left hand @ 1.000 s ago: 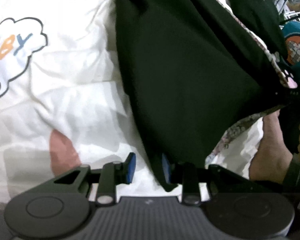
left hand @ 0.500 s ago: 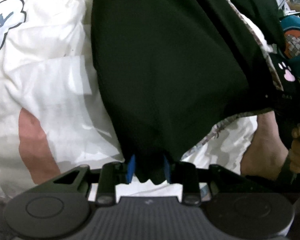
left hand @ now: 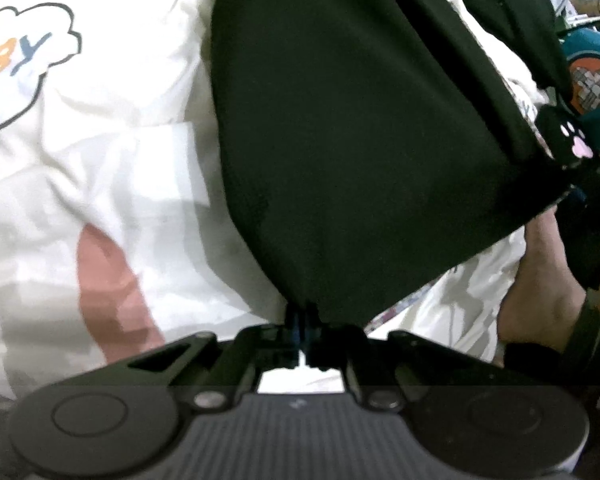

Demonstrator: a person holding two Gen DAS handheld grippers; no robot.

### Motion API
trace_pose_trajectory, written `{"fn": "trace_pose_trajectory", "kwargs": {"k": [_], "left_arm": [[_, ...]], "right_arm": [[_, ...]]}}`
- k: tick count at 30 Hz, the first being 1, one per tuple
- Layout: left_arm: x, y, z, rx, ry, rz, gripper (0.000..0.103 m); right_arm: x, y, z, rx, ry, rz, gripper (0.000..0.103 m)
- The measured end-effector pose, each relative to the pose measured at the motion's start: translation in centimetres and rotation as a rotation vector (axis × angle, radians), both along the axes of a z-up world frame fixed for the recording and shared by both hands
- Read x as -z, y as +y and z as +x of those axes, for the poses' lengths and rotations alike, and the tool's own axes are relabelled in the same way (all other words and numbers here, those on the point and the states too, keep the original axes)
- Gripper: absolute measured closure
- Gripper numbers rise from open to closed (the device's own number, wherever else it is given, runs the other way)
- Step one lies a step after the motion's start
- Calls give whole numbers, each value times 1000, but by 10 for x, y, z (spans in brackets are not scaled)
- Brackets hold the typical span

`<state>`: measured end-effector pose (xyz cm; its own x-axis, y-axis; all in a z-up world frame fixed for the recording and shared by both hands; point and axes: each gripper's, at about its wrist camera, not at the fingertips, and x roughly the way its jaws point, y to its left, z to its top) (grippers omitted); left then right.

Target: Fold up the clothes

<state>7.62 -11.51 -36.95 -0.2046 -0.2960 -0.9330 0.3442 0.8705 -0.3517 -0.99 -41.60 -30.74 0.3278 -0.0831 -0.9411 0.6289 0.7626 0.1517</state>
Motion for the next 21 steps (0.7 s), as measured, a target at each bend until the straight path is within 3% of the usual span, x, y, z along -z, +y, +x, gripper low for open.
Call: {"fn": "trace_pose_trajectory", "kwargs": {"k": [5, 13, 14, 15, 16, 18, 21], "left_arm": [[6, -16, -8, -7, 1, -10, 101], [-5, 9, -4, -8, 8, -11, 100], [-4, 8, -4, -8, 8, -11, 100], [-4, 8, -4, -11, 10, -13, 100], [-5, 8, -3, -16, 12, -17, 100], [-6, 9, -2, -30, 16, -28, 100], [-9, 7, -3, -13, 12, -24, 100]], "right_arm": [[3, -1, 4, -45, 38, -16, 62], [8, -2, 11, -117, 98, -42, 63], [8, -2, 12, -122, 99, -39, 68], [8, -2, 12, -121, 90, -21, 83], [9, -3, 12, -120, 77, 6, 89], [7, -4, 15, -135, 68, 27, 94], [1, 0, 19, -163, 86, -32, 95]]}}
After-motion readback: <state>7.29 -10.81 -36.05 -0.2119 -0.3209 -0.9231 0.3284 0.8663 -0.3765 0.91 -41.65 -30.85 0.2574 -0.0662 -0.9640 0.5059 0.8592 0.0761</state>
